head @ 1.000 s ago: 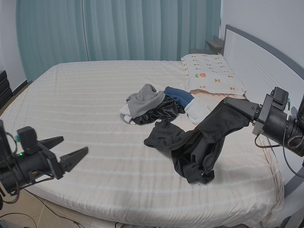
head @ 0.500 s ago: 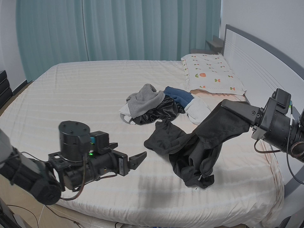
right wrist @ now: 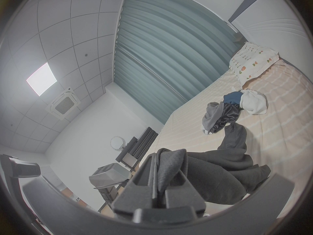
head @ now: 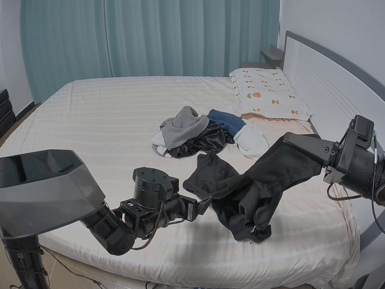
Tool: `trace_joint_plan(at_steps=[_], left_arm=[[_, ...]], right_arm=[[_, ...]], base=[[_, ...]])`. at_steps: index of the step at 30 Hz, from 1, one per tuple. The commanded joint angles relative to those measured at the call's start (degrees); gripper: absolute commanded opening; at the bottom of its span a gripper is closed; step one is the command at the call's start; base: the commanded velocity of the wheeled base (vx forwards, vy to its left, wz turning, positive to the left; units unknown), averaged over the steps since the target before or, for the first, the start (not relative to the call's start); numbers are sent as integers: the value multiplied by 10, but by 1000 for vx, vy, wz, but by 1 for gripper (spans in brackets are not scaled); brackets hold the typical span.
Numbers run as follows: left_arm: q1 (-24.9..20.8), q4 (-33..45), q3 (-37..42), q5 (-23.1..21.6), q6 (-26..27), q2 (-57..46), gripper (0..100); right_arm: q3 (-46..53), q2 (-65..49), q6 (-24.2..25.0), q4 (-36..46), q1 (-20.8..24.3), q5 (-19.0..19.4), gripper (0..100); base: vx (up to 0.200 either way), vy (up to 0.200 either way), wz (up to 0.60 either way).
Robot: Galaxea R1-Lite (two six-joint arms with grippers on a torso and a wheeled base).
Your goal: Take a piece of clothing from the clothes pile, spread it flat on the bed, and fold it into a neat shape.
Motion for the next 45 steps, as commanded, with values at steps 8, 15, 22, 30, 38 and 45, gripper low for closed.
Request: trace_joint_plan(at_steps=[8, 15, 22, 30, 38, 45], left_arm=[[-2, -18, -75, -22, -4, 103, 100], [9, -19, -157, -24, -6, 183, 100], [25, -19, -260, -5, -51, 258, 100], [62, -8, -325, 38, -82, 288, 100], [71, -8, -291, 41, -108, 265, 0], [67, -6, -182, 59, -171, 130, 0]], right_arm=[[-25, 18, -2, 2, 12, -8, 0], [-35, 12, -9, -2, 15, -16, 0], [-39, -3, -16, -5, 2, -17, 0], [-39, -2, -14, -5, -39, -10, 0], [-39, 24, -12, -5, -72, -8, 0], [-48, 75, -15, -15, -112, -8, 0]], base=[[0, 0, 0], [0, 0, 0], [0, 0, 0], [0, 0, 0], [0, 0, 0], [0, 0, 0]])
